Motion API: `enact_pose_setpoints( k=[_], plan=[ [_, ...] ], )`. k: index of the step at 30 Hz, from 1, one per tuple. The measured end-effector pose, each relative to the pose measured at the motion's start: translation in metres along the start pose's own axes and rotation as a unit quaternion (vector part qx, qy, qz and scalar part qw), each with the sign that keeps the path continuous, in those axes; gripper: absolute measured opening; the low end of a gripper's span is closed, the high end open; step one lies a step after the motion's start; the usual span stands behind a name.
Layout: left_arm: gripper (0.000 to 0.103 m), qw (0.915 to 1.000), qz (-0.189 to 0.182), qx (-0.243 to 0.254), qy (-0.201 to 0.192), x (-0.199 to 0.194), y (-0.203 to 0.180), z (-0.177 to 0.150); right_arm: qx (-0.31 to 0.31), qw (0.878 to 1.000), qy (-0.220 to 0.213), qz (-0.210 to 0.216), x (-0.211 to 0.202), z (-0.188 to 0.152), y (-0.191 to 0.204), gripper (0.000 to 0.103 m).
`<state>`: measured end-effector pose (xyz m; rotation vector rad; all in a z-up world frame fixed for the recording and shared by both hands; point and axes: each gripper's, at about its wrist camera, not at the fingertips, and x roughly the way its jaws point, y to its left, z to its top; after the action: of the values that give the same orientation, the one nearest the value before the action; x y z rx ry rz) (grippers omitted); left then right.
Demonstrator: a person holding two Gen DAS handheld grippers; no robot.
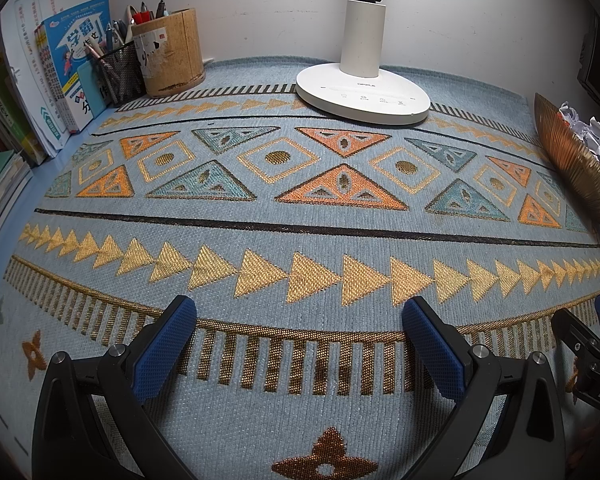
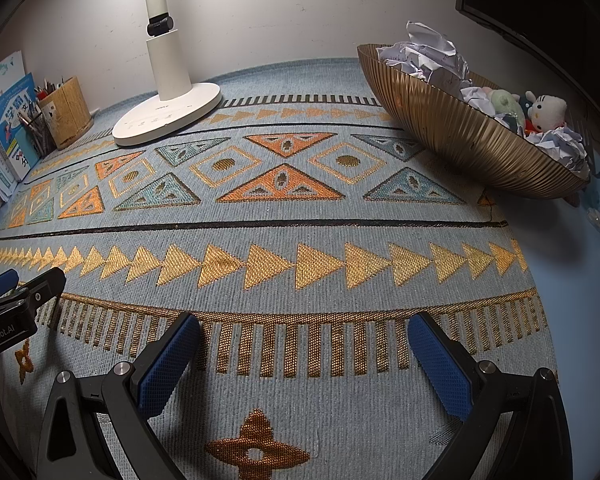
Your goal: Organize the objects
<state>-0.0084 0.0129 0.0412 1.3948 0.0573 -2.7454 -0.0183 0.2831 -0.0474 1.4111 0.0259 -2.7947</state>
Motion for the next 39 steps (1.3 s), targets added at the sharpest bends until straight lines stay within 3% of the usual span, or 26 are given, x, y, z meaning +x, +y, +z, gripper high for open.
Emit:
enact_pose_setpoints(
  k=[39],
  plan=[
    [0.103, 1.0, 0.0, -0.001, 0.0, -0.0002, -0.0008, 0.0003, 0.0, 1.0, 0.0, 0.0, 0.0015, -0.0004, -0.0002, 0.103]
  ],
)
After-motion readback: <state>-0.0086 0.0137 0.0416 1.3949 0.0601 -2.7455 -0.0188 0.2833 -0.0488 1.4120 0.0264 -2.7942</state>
